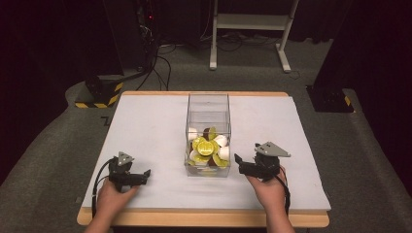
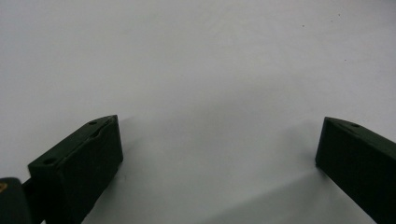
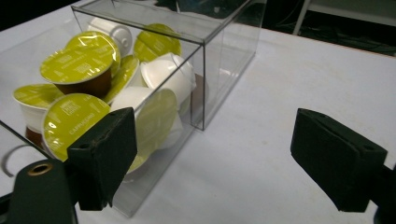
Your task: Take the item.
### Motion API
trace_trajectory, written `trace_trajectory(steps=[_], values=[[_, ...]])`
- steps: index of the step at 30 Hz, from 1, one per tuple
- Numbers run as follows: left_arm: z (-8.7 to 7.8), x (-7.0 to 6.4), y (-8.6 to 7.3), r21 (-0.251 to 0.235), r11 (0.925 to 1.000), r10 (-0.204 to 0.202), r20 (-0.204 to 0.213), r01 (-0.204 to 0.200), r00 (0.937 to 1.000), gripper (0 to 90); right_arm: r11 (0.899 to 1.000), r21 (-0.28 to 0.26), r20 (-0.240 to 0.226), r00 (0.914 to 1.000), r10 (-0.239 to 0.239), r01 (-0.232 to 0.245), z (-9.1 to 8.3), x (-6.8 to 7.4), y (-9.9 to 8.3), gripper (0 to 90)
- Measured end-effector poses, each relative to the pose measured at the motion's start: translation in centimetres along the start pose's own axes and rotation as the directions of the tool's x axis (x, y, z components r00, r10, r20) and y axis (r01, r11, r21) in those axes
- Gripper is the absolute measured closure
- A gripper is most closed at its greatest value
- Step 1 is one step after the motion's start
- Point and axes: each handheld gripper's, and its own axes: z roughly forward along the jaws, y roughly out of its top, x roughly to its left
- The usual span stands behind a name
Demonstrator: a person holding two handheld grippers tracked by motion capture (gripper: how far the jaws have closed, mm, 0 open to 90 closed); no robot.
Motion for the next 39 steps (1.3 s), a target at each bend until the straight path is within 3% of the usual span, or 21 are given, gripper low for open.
trace_trajectory(steps=[10, 39], values=[[0.0, 0.0, 0.0, -0.003, 1.0, -0.006, 0.0, 0.006, 1.0, 0.8, 1.0, -0.016, -0.043, 0.9989, -0.017, 0.016, 0.2, 1.5, 1.4, 15.5], [0.0, -0.1, 0.0, -0.007, 0.9999, -0.013, 0.001, 0.013, 0.9999, 0.8, 0.996, 0.012, -0.082, 0.9928, -0.086, 0.088, 3.3, 5.8, 3.6, 18.9]])
